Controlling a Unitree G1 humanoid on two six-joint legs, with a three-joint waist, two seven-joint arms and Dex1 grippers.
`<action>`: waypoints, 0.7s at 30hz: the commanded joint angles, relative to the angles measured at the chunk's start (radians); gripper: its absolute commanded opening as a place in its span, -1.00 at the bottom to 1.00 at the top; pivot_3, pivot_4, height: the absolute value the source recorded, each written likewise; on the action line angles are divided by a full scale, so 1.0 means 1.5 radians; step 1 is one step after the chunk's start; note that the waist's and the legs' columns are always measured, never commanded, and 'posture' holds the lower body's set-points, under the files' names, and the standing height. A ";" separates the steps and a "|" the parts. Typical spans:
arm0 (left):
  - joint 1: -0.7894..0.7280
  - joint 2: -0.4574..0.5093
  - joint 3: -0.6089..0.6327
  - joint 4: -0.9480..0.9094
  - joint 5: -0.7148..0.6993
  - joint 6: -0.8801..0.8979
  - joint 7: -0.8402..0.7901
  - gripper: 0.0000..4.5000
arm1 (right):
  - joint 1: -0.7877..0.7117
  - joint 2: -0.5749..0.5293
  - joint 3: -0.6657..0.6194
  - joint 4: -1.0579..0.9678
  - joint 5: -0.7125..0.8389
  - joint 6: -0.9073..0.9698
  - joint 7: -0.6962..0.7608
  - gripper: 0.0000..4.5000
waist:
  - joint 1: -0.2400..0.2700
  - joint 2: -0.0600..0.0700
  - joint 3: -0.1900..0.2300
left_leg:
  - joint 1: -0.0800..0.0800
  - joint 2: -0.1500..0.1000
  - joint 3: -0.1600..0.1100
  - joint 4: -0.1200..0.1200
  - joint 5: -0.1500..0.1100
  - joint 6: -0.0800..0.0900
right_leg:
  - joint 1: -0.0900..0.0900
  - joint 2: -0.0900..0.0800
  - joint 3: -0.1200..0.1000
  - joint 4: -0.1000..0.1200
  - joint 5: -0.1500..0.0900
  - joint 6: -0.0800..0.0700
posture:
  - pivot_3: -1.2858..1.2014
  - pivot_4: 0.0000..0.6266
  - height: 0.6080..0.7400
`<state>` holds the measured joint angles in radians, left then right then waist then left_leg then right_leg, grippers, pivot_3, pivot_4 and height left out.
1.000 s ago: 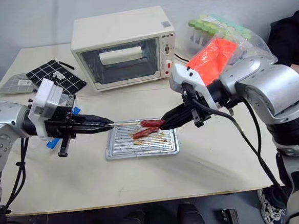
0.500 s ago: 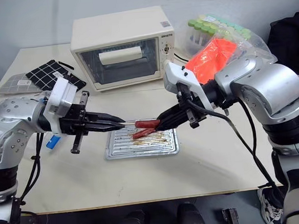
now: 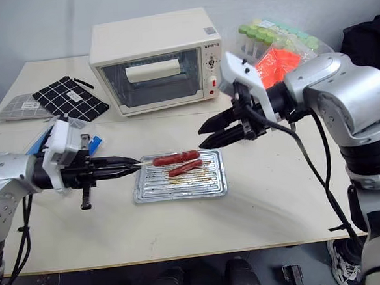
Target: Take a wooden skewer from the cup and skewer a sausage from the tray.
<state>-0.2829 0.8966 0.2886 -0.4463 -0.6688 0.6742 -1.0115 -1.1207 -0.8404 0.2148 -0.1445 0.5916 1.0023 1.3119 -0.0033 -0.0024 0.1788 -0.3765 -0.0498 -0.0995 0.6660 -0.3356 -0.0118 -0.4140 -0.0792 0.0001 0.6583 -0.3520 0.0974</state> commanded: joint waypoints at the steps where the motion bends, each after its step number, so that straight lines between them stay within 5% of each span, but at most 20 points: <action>1: 0.062 -0.025 0.098 -0.060 0.003 0.003 0.090 -1.00 | -0.015 0.017 -0.064 0.006 0.038 0.034 -0.033 -0.23 | 0.000 0.000 0.000 | 0.000 0.000 0.000 0.000 0.000 0.000 | 0.000 0.000 0.000 0.000 0.000 0.000 | 0.03 -0.52 1.00; 9: 0.128 -0.123 0.273 0.020 0.091 -0.045 0.311 -1.00 | 0.002 0.051 -0.100 0.006 0.048 0.044 -0.105 0.56 | 0.001 0.000 0.000 | 0.000 0.000 0.000 0.000 0.000 0.000 | 0.000 0.000 0.000 0.000 0.000 0.000 | 0.03 -0.52 1.00; 21: 0.194 -0.120 0.301 0.173 0.143 -0.142 0.307 -1.00 | 0.032 0.069 -0.097 -0.019 0.065 0.041 -0.140 0.56 | 0.001 -0.001 0.000 | 0.000 0.000 0.000 0.000 0.000 0.000 | 0.000 0.000 0.000 -0.001 0.000 0.000 | 0.03 -0.52 1.00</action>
<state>0.0058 0.7079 0.7358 -0.2003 -0.4637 0.4982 -0.5437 -1.0716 -0.7397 0.1028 -0.1336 0.6694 1.0705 1.1053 -0.0015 -0.0032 0.1783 -0.3761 -0.0504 -0.0994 0.6659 -0.3357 -0.0119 -0.4139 -0.0797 0.0004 0.6574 -0.3520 0.0975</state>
